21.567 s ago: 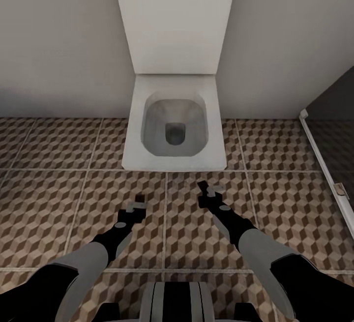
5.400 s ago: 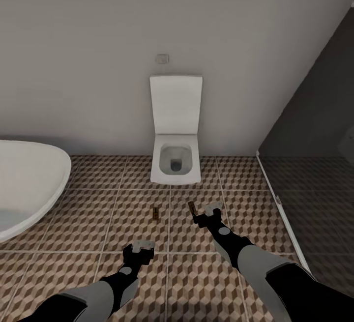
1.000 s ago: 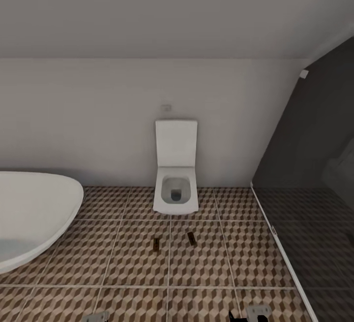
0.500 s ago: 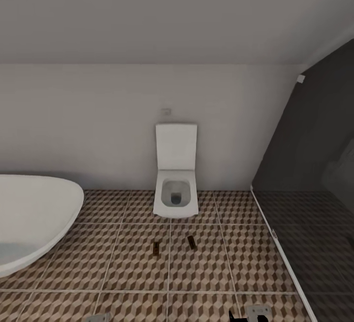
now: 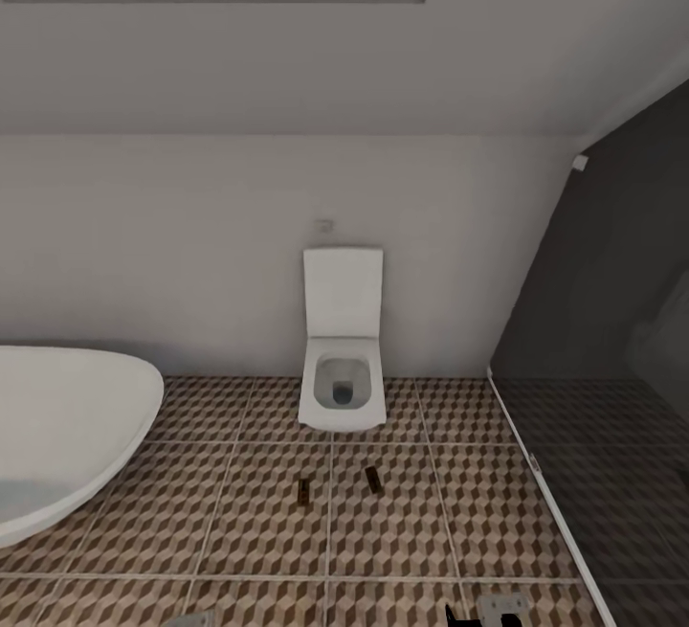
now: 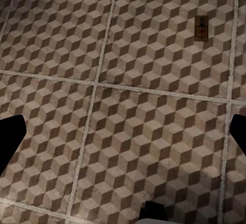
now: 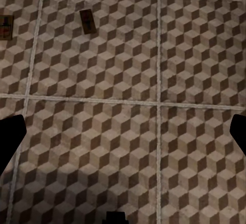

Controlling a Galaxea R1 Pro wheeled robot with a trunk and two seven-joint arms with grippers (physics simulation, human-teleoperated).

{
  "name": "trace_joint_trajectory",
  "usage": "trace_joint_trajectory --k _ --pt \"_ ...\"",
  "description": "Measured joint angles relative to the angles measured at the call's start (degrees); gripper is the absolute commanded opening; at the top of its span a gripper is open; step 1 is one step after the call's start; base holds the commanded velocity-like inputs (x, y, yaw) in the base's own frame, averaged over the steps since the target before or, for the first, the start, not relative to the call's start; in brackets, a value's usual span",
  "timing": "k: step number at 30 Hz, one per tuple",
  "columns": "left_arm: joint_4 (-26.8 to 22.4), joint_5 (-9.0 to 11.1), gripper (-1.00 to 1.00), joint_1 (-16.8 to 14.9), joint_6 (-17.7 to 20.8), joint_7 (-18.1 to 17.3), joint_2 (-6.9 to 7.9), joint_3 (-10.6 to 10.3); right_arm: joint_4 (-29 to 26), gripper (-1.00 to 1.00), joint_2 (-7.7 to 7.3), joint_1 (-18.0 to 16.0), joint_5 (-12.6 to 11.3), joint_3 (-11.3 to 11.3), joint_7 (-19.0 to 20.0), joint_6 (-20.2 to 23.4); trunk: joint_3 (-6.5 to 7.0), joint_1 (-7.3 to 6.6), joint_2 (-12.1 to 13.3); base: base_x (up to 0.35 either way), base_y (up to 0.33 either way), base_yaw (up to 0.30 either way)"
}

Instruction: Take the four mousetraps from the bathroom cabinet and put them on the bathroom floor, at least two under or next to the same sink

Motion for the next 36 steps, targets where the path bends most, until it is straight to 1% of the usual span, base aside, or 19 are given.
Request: trace_joint_trajectory --k 36 --pt "0.00 0.00 1.00 0.02 0.16 0.00 -0.01 0.00 0.00 1.00 0.02 0.00 0.00 0.00 0.00 0.01 3.35 0.00 0.01 0.000 0.000 0.000"
